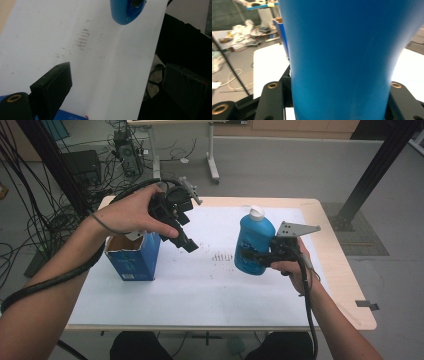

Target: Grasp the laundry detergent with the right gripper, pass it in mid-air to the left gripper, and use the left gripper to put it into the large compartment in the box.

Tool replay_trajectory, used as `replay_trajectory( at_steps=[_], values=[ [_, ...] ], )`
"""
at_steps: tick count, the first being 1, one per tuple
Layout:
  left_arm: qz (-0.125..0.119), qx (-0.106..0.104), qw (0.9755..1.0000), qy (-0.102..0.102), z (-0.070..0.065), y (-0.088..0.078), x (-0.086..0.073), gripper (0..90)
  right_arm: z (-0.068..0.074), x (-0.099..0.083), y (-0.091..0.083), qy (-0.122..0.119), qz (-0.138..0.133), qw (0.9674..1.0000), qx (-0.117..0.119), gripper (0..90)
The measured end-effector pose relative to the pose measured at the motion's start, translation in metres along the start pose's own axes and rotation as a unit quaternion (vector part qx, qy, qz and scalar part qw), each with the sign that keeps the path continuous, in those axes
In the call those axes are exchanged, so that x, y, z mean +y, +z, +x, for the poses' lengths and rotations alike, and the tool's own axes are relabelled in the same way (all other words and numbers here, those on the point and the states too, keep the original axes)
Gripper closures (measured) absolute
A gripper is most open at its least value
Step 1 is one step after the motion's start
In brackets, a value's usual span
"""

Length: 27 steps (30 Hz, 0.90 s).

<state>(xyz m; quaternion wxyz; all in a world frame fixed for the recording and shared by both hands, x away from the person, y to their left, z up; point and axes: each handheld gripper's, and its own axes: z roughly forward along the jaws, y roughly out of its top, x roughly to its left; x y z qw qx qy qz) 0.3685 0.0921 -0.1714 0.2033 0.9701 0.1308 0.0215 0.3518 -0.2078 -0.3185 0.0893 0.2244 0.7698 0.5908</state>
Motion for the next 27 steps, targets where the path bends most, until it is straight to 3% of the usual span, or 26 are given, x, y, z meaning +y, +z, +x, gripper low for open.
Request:
replay_trajectory(
  at_steps=[5,10,12,16,20,27],
  values=[
    [0.006,-0.009,0.9995,0.030,-0.003,-0.004,0.006,9.3,0.007,0.006,0.005,-0.013,0.004,0.9993,0.035,44.6],
    [0.008,-0.005,0.9989,0.045,-0.005,-0.010,0.012,9.0,0.014,0.011,0.012,-0.029,0.010,0.9974,0.066,44.5],
    [0.008,-0.012,0.9985,0.052,-0.006,-0.012,0.014,9.0,0.016,0.013,0.014,-0.031,0.012,0.9966,0.076,44.5],
    [0.033,-0.012,0.9973,0.064,-0.007,-0.012,0.019,7.5,0.018,0.017,0.017,-0.039,0.016,0.9944,0.097,44.6],
    [0.046,-0.023,0.9961,0.072,-0.008,-0.012,0.023,7.4,0.022,0.021,0.020,-0.050,0.021,0.9921,0.113,44.5],
    [0.045,-0.028,0.9945,0.090,-0.014,-0.013,0.035,6.8,0.028,0.026,0.026,-0.063,0.028,0.9890,0.130,44.5]
  ],
)
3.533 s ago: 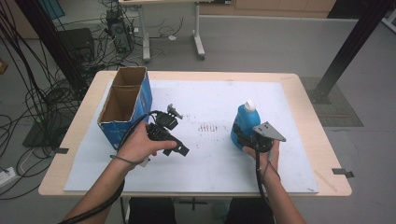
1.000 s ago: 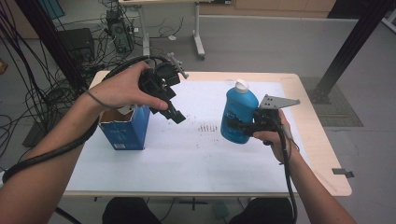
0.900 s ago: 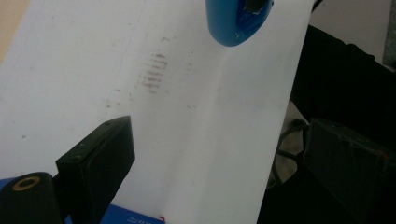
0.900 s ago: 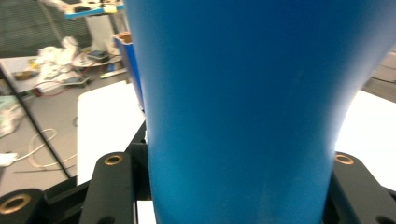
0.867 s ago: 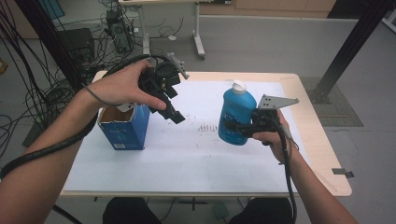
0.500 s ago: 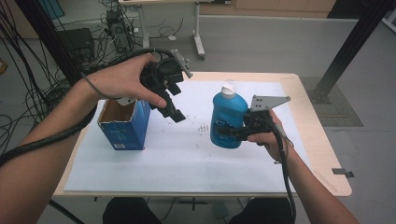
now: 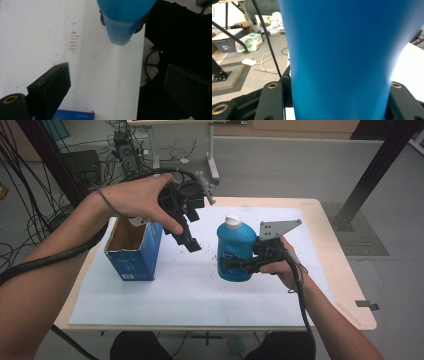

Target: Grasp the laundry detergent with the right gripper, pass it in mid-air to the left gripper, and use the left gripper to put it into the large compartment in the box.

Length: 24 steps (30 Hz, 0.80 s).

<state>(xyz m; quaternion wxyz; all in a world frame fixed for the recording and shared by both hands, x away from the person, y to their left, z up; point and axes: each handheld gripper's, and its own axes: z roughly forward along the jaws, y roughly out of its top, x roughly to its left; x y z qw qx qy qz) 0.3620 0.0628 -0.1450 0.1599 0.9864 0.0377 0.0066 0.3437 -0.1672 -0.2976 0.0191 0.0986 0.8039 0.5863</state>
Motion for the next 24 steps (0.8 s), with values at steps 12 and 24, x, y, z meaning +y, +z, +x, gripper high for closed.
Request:
replay_trajectory(
  at_steps=[12,24],
  values=[
    [0.001,-0.012,0.9996,0.026,-0.006,0.004,0.018,7.4,0.006,0.011,0.011,-0.011,0.017,0.9988,0.045,44.6],
    [0.004,-0.026,0.9985,0.048,-0.012,0.008,0.026,7.4,0.011,0.021,0.023,-0.026,0.027,0.9970,0.068,44.6]
  ],
)
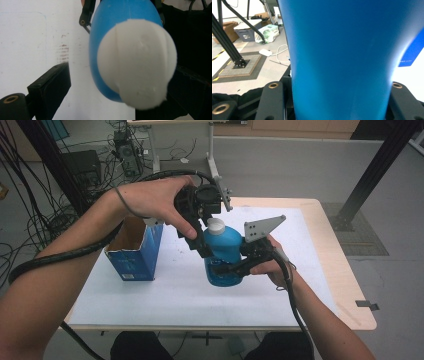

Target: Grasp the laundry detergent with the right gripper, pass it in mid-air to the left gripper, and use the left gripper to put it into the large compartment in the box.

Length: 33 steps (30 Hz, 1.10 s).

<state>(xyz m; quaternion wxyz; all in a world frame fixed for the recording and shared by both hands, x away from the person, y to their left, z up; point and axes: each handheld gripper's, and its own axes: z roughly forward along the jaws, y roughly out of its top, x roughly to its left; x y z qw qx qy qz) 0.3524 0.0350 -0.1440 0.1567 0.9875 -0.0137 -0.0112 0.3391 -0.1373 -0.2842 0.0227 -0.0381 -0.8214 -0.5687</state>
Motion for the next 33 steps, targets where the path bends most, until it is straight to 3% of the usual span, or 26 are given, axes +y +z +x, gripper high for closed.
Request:
replay_trajectory(
  at_steps=[22,33],
  values=[
    [0.001,0.006,1.0000,-0.001,0.0018,0.0003,-0.0026,7.7,-0.0013,0.0030,0.0070,-0.003,0.005,0.9999,0.009,44.6],
    [-0.003,-0.002,1.0000,0.001,0.0002,-0.0007,-0.0010,9.7,0.0009,0.0041,0.0082,-0.005,0.006,0.9999,0.010,44.6]
  ],
)
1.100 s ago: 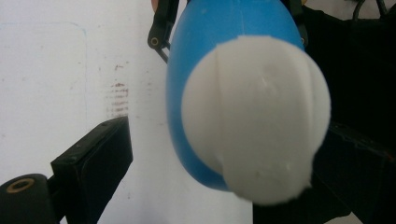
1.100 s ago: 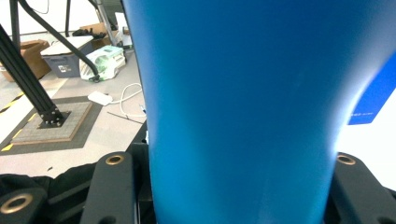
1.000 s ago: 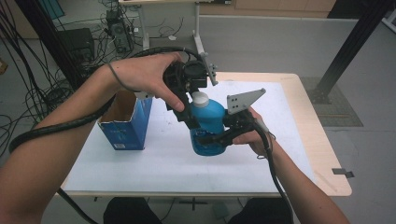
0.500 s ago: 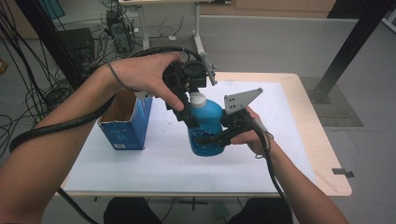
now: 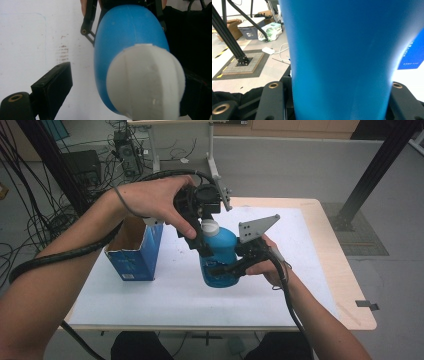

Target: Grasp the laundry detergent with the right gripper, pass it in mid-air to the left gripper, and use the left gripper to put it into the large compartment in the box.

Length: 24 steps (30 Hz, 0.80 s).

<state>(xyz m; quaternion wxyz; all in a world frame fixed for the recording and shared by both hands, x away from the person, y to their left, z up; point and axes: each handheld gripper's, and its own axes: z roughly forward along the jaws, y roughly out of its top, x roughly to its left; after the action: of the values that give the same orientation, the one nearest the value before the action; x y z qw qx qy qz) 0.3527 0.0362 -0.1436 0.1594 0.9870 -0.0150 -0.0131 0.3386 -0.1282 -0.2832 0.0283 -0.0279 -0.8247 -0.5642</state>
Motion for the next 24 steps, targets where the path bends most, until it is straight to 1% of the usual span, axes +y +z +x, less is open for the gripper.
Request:
replay_trajectory(
  at_steps=[1,5,10,11,14,24],
  values=[
    [0.002,0.001,1.0000,0.003,0.0000,-0.0001,0.0003,9.7,0.0000,0.0000,-0.0001,-0.001,0.001,1.0000,0.000,44.6],
    [0.003,-0.002,1.0000,0.002,-0.0010,0.0001,0.0013,9.7,0.0004,0.0001,-0.0008,0.001,-0.001,1.0000,0.000,44.5],
    [0.005,-0.001,1.0000,0.003,-0.0016,0.0004,0.0027,9.7,0.0012,0.0006,-0.0020,-0.001,-0.001,1.0000,0.000,44.5],
    [0.006,0.000,1.0000,0.007,-0.0012,0.0002,0.0030,9.7,0.0013,0.0006,-0.0020,-0.001,-0.001,1.0000,-0.002,44.5],
    [0.005,0.000,1.0000,0.003,-0.0015,0.0003,0.0036,9.6,0.0011,0.0002,-0.0019,-0.001,-0.001,1.0000,-0.004,44.6],
    [0.000,-0.003,1.0000,0.004,-0.0009,-0.0003,0.0039,9.6,0.0001,-0.0005,-0.0023,-0.001,0.000,1.0000,-0.004,44.7]
  ],
)
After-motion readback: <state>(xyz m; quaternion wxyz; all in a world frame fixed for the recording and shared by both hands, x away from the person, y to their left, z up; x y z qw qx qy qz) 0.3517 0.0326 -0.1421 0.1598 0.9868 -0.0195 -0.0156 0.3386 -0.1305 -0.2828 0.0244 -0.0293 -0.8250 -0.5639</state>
